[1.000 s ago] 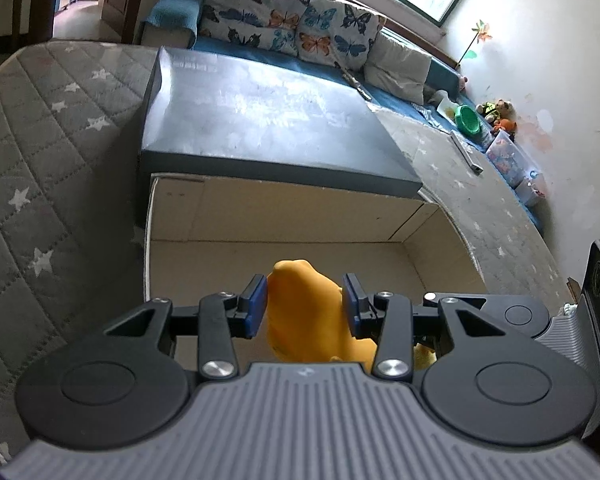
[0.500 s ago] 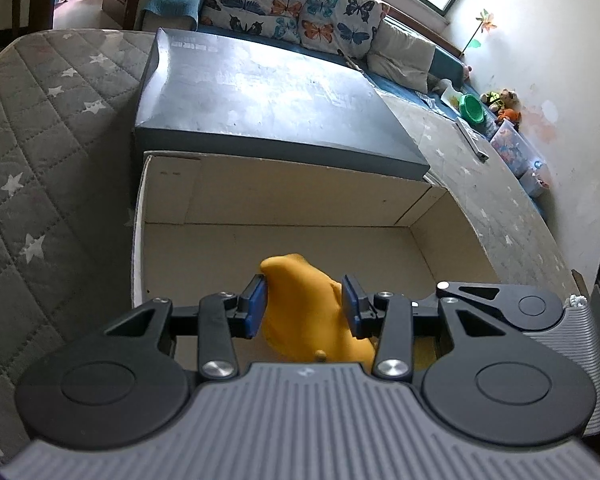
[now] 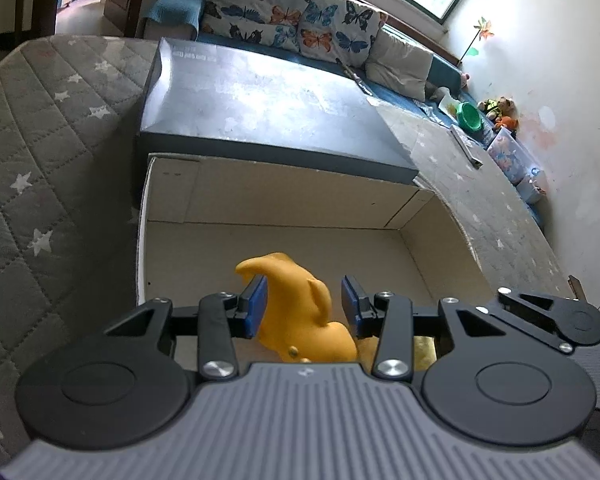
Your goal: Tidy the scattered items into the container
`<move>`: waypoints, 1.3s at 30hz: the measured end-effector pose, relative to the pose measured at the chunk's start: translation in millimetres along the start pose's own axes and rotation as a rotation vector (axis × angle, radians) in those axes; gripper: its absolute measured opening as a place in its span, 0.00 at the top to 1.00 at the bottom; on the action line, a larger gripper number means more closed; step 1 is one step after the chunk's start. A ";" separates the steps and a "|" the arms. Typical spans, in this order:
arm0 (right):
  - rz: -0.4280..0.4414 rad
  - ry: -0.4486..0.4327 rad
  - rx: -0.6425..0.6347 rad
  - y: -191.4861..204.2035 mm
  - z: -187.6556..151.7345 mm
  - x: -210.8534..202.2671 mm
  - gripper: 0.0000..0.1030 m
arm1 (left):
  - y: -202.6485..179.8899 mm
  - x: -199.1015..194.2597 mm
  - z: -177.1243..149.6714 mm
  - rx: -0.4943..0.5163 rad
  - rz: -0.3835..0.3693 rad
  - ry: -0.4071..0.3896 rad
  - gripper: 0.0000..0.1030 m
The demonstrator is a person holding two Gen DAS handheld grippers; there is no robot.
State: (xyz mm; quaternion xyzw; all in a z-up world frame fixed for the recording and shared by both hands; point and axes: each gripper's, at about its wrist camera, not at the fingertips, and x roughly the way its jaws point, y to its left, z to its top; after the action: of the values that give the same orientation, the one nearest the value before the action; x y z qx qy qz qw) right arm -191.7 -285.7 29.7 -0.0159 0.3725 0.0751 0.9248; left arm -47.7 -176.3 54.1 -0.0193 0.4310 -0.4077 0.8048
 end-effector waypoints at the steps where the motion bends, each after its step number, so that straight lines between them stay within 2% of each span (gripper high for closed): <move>1: -0.003 -0.012 -0.005 0.3 -2.2 -7.3 0.36 | -2.1 -3.7 -1.2 0.006 0.003 -0.007 0.59; 3: -0.009 -0.033 -0.009 1.2 -7.3 -20.8 0.33 | -6.7 -11.2 -3.8 0.020 0.008 -0.022 0.59; 8: -0.036 -0.077 -0.028 4.1 -22.0 -52.3 0.33 | -22.9 -33.9 -12.5 0.055 -0.011 -0.062 0.59; 12: -0.053 -0.098 -0.027 3.5 -40.5 -77.7 0.32 | -43.4 -57.4 -26.6 0.121 -0.023 -0.100 0.59; 17: -0.090 -0.090 0.001 -4.0 -68.3 -98.8 0.31 | -66.9 -79.1 -46.9 0.180 -0.047 -0.128 0.59; 22: -0.124 -0.056 0.030 -9.3 -100.8 -116.0 0.31 | -85.8 -87.3 -69.3 0.221 -0.080 -0.120 0.59; 28: -0.140 0.006 0.051 -8.7 -132.8 -125.7 0.31 | -107.8 -78.8 -99.5 0.265 -0.131 -0.071 0.59; 33: -0.143 0.041 0.082 -7.8 -149.1 -131.2 0.31 | -129.0 -59.4 -120.4 0.309 -0.207 0.015 0.59; 39: -0.132 0.066 0.102 -4.5 -164.8 -130.4 0.31 | -150.5 -29.8 -135.6 0.362 -0.255 0.116 0.59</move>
State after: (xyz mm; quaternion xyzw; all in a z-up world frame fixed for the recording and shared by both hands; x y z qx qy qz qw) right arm -396.9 -320.8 0.8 0.0043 0.4044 -0.0054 0.9145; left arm -249.0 -213.1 46.7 0.0947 0.3905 -0.5773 0.7109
